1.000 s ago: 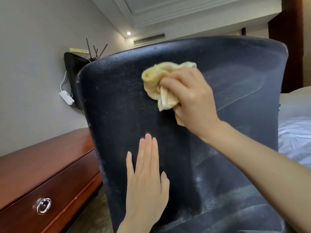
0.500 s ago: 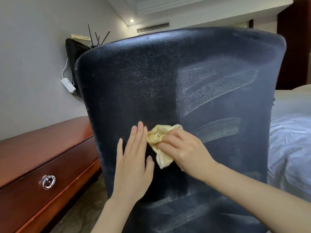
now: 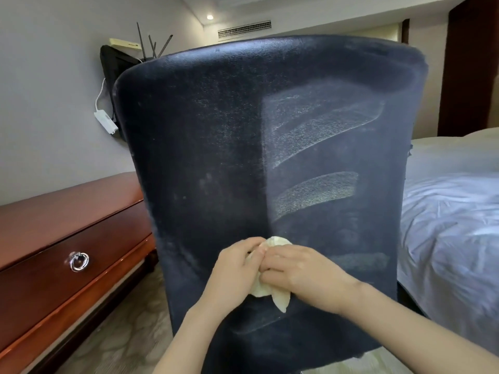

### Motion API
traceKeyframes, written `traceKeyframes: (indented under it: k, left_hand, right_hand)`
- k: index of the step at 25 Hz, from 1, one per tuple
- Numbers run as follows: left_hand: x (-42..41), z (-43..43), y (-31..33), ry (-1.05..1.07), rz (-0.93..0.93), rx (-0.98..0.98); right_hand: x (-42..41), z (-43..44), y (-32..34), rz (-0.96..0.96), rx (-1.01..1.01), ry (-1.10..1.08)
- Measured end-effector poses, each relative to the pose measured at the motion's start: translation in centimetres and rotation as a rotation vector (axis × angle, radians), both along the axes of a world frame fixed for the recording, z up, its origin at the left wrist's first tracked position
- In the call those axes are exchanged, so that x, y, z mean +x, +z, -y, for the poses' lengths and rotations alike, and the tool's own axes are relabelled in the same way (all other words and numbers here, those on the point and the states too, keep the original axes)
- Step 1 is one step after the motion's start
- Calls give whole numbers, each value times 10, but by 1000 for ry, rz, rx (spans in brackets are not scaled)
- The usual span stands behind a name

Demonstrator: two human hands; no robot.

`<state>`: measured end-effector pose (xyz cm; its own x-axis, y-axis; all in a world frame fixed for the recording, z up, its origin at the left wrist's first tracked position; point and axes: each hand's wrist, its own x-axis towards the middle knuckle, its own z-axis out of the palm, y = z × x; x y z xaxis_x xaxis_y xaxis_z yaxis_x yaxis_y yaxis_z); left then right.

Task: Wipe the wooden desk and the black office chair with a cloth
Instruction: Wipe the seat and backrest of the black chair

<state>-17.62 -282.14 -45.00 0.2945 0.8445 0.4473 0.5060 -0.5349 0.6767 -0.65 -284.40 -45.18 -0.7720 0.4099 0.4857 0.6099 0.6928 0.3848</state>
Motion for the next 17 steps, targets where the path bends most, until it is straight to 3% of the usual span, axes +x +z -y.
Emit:
traceKeyframes:
  k: [3, 7, 8, 10, 12, 13, 15, 17]
  left_hand:
    - [8, 5, 2, -240, 160, -330]
    - [22, 5, 5, -317, 390, -381]
    - [25, 4, 6, -342, 490, -424]
    - [28, 0, 7, -404, 650, -468]
    - [29, -3, 6, -464, 739, -475]
    - [31, -3, 6, -491, 752, -481]
    - [33, -4, 4, -538, 752, -489]
    - [34, -4, 2, -557, 762, -495]
  right_hand:
    - [19, 20, 10, -218, -118, -11]
    - [40, 44, 2, -418, -94, -73]
    - [47, 49, -7, -477, -159, -81]
    - [57, 62, -22, -650, -523, -28]
    - [62, 72, -30, -909, -896, 80]
    - [62, 73, -33, -1090, -966, 109]
    - [58, 68, -35, -1433, -938, 32]
    - [48, 62, -36, -1602, -914, -33]
